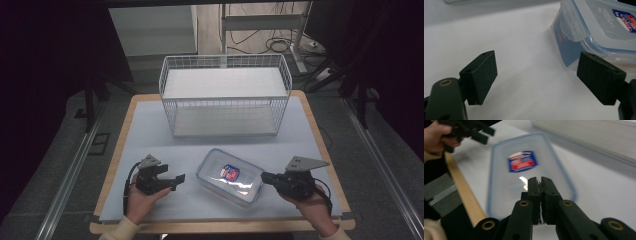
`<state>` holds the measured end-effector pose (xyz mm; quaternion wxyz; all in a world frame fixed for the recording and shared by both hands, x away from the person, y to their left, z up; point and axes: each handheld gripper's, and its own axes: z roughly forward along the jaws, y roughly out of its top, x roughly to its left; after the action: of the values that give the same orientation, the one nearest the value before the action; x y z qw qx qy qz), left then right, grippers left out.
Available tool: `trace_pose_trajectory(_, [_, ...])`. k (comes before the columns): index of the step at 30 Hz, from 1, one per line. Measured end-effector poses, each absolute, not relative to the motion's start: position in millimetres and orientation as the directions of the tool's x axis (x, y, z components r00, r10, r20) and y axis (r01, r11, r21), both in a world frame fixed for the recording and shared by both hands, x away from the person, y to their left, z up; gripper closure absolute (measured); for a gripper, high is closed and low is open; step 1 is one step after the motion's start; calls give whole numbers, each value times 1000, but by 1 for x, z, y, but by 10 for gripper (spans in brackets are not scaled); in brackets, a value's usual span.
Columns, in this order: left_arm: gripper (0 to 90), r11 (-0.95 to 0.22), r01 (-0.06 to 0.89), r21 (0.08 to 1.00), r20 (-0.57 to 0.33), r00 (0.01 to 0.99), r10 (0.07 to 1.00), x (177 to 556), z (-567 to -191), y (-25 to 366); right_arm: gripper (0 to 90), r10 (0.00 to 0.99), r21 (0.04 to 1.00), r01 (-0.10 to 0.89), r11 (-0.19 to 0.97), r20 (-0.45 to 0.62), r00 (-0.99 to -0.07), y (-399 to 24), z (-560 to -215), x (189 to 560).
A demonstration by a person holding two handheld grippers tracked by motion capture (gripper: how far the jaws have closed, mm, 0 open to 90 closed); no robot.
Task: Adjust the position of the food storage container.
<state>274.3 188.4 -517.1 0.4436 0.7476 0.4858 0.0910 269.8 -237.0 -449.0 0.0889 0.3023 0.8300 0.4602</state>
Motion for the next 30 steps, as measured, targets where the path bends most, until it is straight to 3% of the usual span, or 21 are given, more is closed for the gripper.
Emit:
trace_pose_trajectory(18, [181,-147,656,741,-305,523,796,275,-519,189,896,371,747,323,581,111,-922,-169,-474,231])
trace_pose_trajectory(30, [182,-144,662,735,-314,521,794,275,-520,191,896,388,678,299,671,22,-922,-163,-492,224])
